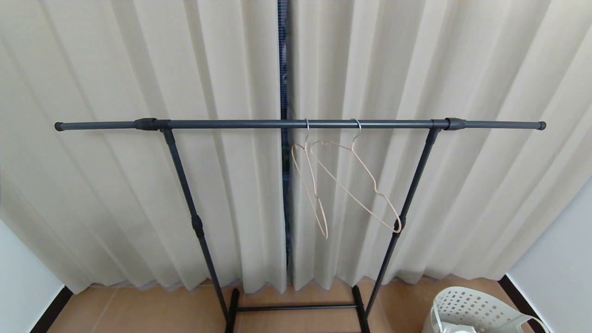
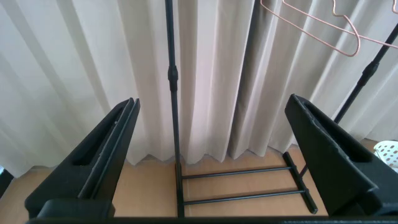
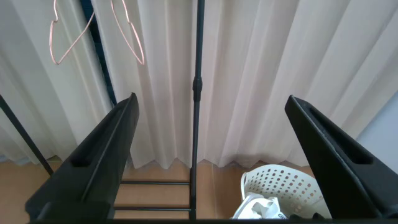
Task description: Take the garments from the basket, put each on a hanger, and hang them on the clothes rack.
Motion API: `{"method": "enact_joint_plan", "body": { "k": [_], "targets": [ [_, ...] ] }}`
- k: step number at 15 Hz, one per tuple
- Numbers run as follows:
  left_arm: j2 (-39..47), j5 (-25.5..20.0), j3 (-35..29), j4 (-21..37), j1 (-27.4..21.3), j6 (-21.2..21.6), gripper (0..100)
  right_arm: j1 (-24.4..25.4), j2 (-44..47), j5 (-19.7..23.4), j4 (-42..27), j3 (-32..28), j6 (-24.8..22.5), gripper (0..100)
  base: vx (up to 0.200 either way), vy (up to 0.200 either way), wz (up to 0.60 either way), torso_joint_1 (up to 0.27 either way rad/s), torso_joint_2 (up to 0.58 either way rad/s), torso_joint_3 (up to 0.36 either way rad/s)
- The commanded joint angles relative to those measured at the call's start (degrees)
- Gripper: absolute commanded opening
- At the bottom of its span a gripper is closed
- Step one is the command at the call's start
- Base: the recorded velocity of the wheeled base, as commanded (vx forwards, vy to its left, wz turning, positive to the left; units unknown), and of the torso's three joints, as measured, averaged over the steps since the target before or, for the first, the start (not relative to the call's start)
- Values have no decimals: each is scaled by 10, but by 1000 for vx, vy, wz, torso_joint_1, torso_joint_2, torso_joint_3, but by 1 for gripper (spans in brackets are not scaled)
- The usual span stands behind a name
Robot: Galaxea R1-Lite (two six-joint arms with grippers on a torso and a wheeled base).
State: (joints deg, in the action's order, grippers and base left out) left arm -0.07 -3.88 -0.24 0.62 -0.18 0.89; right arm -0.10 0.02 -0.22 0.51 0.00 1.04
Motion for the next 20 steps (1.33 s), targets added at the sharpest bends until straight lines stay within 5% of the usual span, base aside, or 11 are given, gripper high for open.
{"method": "enact_joint_plan", "body": {
  "k": [1,20],
  "targets": [
    [1,0,0,0,0,0,100,0,0,3,0,0,-6,100,0,0,0,0,0,0],
    [1,-2,0,1,1,5,100,0,0,4,-1,0,-9,100,0,0,0,0,0,0]
  ]
}}
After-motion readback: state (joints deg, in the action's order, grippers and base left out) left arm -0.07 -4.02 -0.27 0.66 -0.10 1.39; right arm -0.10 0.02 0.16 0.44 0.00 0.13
